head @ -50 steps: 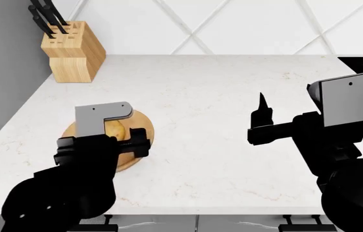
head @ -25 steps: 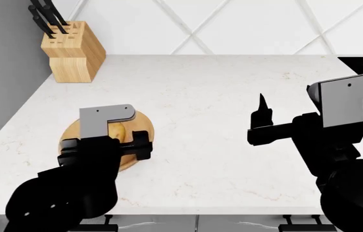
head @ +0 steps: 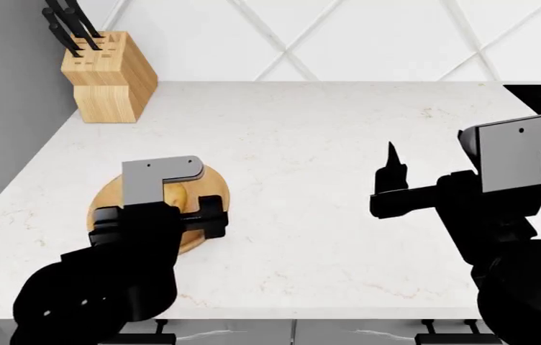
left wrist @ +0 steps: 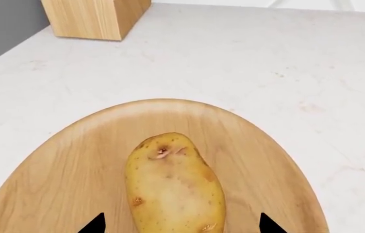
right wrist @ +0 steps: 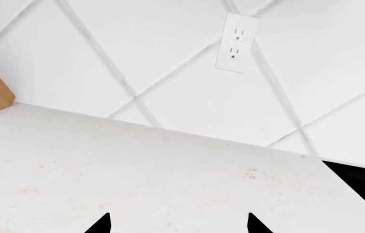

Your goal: Place the potato on the top rack of the oven.

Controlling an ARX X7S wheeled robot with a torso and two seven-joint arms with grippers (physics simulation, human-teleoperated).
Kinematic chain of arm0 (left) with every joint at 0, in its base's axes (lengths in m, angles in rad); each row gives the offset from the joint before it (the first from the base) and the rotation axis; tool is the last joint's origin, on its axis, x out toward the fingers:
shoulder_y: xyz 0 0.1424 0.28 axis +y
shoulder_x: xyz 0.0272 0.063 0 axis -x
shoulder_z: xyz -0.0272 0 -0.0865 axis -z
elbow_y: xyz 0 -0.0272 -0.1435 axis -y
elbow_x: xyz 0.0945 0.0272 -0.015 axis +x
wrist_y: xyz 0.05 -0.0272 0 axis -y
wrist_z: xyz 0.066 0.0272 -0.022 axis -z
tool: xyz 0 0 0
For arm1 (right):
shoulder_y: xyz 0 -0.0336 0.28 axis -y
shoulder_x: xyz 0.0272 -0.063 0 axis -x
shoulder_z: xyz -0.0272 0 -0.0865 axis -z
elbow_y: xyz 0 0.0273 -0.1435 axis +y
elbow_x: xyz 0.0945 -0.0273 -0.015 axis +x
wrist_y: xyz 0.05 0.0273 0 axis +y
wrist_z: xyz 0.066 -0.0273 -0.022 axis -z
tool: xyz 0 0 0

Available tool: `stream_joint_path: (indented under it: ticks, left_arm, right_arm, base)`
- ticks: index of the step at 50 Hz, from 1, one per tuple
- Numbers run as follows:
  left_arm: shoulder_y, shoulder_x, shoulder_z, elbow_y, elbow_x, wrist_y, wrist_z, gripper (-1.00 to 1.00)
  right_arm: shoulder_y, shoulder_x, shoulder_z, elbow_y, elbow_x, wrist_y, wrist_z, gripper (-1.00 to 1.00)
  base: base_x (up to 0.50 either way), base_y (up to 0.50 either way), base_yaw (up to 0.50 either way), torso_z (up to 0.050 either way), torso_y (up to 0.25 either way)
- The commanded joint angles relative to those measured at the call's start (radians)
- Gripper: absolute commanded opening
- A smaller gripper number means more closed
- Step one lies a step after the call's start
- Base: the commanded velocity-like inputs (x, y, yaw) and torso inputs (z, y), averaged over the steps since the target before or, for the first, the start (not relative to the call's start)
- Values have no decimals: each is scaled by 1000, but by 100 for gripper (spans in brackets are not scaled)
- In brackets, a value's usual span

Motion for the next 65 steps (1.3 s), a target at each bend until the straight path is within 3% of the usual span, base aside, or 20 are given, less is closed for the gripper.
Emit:
stream_joint_path:
  ticks: [1,32,33,65]
  left_arm:
    - [-10,1,4,-20,-2,-2,7,100]
    - [-21,2,11,-56,11,12,14,100]
    - [-22,2,10,-55,9,12,13,-100]
    - [-51,-30,-10,50,-22,1,-25,-100]
  right_arm:
    - [-6,2,-2,2,-3,-8,-1,100]
    - [-6,11,-6,6,-3,-18,0,100]
    - [-7,11,-6,5,-2,-18,0,100]
    - [-20,24,7,-17,18,-28,21,100]
  base:
    - [0,0,0,0,0]
    - [0,0,0,0,0]
    - [0,0,0,0,0]
    - [0,0,0,0,0]
